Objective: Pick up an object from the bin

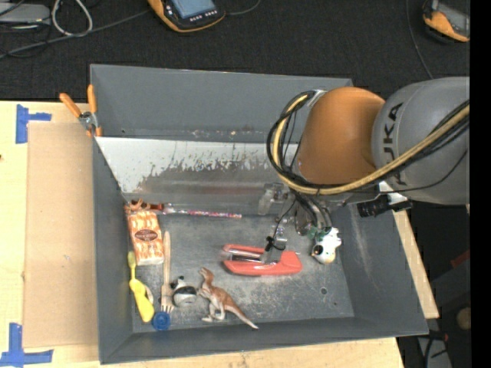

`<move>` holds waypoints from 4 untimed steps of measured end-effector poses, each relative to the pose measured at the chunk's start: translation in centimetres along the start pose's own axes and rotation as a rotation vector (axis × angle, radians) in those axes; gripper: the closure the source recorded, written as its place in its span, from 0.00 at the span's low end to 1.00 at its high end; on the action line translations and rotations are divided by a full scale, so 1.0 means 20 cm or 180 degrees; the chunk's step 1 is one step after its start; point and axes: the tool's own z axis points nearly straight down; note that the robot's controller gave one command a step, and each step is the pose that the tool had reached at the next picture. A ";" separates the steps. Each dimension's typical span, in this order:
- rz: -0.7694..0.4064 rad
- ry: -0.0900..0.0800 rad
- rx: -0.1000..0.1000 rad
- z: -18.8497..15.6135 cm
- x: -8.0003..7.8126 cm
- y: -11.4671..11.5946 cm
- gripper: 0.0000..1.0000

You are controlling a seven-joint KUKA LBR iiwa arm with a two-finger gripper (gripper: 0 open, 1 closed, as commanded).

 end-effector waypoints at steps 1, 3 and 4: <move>0.0065 0.0013 0.0000 0.30 0.04 -0.12 0.00; -0.0070 -0.0018 -0.0008 0.51 0.01 -0.24 1.00; -0.0325 0.0001 -0.0005 0.22 0.02 -0.26 1.00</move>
Offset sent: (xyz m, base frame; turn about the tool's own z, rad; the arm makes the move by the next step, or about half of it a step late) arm -0.0086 -0.0473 -0.1019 -0.0236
